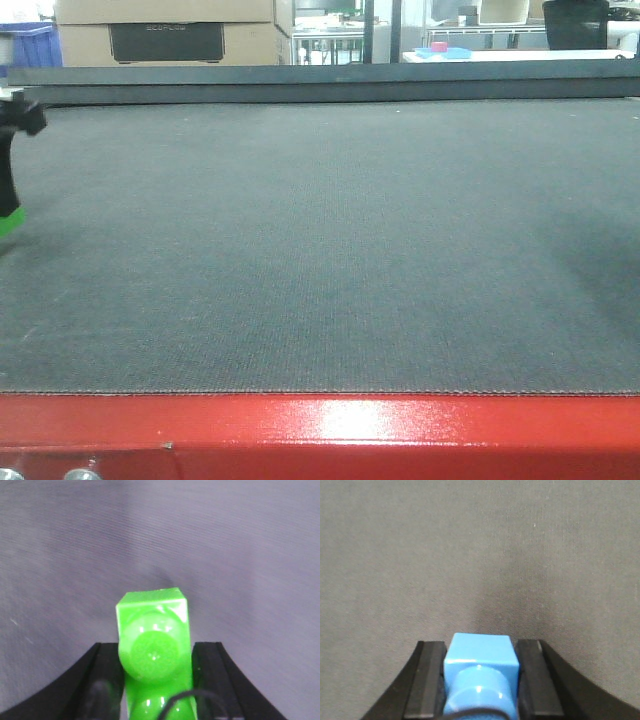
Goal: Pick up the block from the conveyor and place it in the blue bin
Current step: 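Lift both held blocks up off the conveyor belt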
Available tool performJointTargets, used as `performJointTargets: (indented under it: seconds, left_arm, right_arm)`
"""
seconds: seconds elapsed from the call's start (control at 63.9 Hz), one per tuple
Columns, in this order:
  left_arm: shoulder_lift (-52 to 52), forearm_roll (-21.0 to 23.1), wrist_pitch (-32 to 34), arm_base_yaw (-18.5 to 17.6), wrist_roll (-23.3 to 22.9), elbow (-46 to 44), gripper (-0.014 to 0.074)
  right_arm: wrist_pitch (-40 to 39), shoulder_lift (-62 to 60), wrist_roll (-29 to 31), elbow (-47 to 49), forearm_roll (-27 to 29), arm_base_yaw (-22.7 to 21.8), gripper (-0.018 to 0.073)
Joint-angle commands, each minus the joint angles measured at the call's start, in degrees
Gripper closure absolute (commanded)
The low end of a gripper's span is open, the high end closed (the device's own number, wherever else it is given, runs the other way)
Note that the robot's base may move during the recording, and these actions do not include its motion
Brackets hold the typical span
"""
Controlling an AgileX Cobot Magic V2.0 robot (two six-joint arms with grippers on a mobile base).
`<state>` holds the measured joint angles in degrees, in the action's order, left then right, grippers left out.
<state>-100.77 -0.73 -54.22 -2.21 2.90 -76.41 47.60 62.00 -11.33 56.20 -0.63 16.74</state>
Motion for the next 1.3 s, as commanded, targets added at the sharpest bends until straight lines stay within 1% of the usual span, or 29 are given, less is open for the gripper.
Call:
performJointTargets:
  seconds: [0.0, 0.063, 0.141, 0.297, 0.407, 0.563, 0.641, 0.72, 0.766, 1.001, 1.064, 1.158, 1.283]
  left_arm:
    - [5.27, 0.17, 2.45, -2.16, -0.07, 3.7, 0.0707]
    - [9.49, 0.17, 5.66, -3.43, -0.07, 7.67, 0.0707]
    - [14.41, 0.17, 7.73, -4.2, -0.07, 11.73, 0.0707]
    - [24.07, 0.17, 8.66, -4.5, -0.07, 17.62, 0.0707]
    - [33.56, 0.06, 8.65, -4.5, -0.07, 20.99, 0.0707]
    - [45.7, 0.06, 8.5, -4.5, -0.07, 21.97, 0.0707]
    - [52.25, -0.05, 8.74, -4.5, -0.07, 21.97, 0.0707]
    - [56.53, -0.05, 8.72, -4.5, -0.07, 21.97, 0.0707]
    - [58.13, -0.05, 8.62, -4.5, -0.07, 21.97, 0.0707]
    - [66.1, -0.05, 8.39, -4.5, -0.07, 21.41, 0.0707]
    - [67.77, 0.73, 8.39, -4.5, -0.3, 21.36, 0.0707]
    - [69.53, 0.73, 8.39, -4.5, -1.3, 21.27, 0.0707]
    - [70.01, 0.73, 8.39, -4.61, -1.71, 21.27, 0.0707]
  right_arm:
    - [-2.28, -0.38, 0.45, -2.13, -1.57, -0.15, 0.0722]
    - [-3.13, -0.46, 0.45, -3.82, -1.57, -0.53, 0.0722]
    - [-4.18, -0.6, 0.45, -5.63, -1.57, -0.92, 0.0722]
    - [-5.8, -2.22, 0.45, -7.77, -1.71, -1.13, 0.0722]
    - [-6.17, -4.69, 0.45, -7.77, -1.71, -1.13, 0.0722]
    - [-7.69, -10.3, 0.45, -7.77, -2.08, -1.13, 0.0722]
    - [-8.25, -14.07, 0.56, -7.77, -3.99, -1.03, 0.0722]
    - [-8.64, -16.78, 2.77, -7.77, -4.86, -1.03, 0.0722]
    - [-8.64, -18.9, 3.6, -7.67, -4.87, -1.03, 0.0722]
    - [-8.64, -28.96, 3.76, -7.67, -4.87, -1.03, 0.0722]
    - [-8.68, -31.6, 4.18, -7.67, -4.87, -1.03, 0.0722]
    - [-8.68, -34.55, 5.74, -7.67, -4.87, -1.03, 0.0722]
    - [-8.68, -37.2, 5.7, -7.67, -4.87, -1.03, 0.0722]
